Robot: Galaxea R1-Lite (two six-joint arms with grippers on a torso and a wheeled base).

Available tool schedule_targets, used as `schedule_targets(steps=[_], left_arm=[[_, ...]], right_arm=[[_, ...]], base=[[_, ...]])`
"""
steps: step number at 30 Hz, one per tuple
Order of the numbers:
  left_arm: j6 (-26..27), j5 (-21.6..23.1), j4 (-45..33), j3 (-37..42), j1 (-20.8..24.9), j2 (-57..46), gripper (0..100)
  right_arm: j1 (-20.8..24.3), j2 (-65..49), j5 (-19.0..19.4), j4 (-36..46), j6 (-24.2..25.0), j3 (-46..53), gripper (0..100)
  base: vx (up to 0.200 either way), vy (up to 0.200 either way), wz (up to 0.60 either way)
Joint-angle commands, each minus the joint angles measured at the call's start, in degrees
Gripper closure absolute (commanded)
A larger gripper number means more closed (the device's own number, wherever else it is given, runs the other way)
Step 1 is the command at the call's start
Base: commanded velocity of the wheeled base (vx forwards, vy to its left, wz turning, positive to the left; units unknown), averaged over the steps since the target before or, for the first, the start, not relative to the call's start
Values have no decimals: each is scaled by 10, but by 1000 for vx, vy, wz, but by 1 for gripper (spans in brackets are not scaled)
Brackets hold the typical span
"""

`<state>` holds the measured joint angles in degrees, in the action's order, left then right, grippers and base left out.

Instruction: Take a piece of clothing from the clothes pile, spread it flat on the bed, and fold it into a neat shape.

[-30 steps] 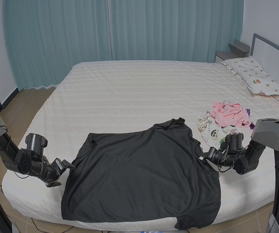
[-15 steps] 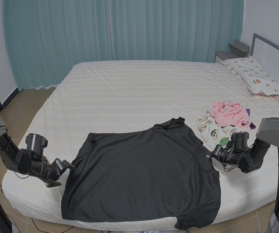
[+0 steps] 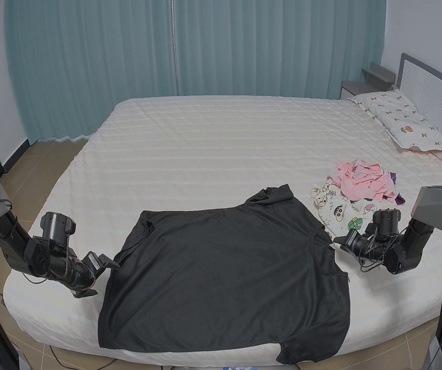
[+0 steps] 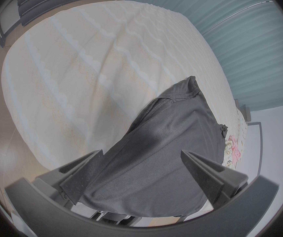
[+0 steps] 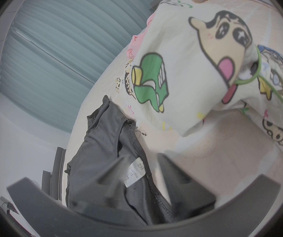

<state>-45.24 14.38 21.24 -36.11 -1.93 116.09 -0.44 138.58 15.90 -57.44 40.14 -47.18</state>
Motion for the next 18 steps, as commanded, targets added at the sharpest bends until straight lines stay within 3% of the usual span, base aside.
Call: schedule_targets(steps=[1, 7, 15, 18], left_arm=[[0, 0, 0, 1, 0, 4, 0], [0, 0, -1, 1, 1, 4, 0], [-4, -1, 0, -11, 1, 10, 0], [-37, -2, 0, -24, 1, 11, 0]], right_arm=[[0, -45, 1, -3, 2, 31, 0], [7, -86, 1, -6, 2, 75, 0], [18, -125, 0, -7, 3, 128, 0], [18, -127, 0, -7, 3, 135, 0]], base=[[0, 0, 0], [-200, 0, 0], [0, 0, 0], [0, 0, 0]])
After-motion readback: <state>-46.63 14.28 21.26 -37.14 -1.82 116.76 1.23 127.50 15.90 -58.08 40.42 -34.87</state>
